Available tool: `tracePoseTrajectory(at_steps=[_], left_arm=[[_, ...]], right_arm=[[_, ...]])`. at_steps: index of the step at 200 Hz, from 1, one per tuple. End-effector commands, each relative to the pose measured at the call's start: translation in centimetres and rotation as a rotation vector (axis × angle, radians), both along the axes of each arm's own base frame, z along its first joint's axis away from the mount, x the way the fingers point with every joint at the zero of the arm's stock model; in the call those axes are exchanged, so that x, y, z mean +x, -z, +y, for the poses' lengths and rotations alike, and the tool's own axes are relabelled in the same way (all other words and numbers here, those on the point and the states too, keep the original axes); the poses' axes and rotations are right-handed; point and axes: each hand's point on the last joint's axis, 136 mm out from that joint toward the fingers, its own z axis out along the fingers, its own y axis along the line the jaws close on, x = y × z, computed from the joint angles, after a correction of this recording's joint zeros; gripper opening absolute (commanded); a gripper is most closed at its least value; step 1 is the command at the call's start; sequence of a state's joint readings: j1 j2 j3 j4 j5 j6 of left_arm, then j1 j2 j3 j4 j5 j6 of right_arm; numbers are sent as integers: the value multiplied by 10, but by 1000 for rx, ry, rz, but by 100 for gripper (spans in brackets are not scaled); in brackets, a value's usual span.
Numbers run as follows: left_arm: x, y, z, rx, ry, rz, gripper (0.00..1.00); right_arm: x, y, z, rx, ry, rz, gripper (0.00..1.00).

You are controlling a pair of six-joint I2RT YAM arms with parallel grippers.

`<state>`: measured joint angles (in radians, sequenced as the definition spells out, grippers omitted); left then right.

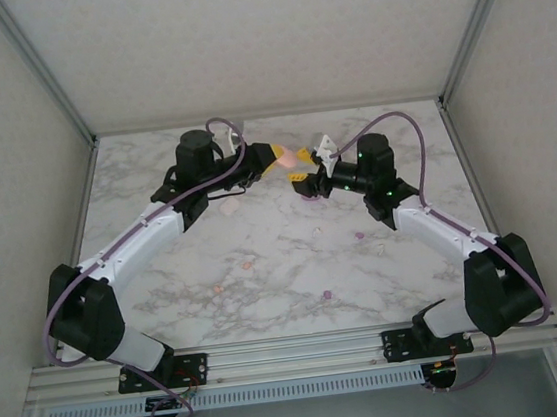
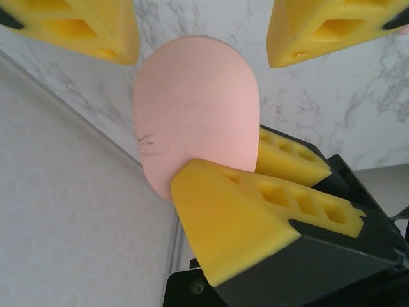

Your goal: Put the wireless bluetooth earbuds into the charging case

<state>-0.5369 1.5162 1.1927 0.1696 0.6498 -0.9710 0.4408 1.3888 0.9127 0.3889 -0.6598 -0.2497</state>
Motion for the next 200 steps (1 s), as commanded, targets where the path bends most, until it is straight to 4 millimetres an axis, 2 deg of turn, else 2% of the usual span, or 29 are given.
tracePoseTrajectory(at_steps=[1, 108, 172, 200], left_arm=[[-10, -25, 0, -58, 25, -49, 7], [-11, -22, 1, -58, 25, -39, 8], [-12, -31, -2, -91, 42, -50, 9], [-14, -29, -4, -89, 56, -48, 11]], right_arm=[[1, -30, 7, 69, -40, -55, 53], [5, -44, 5, 111, -14, -78, 52], [6, -37, 7, 92, -24, -55, 52], [6, -44, 6, 115, -14, -70, 47]])
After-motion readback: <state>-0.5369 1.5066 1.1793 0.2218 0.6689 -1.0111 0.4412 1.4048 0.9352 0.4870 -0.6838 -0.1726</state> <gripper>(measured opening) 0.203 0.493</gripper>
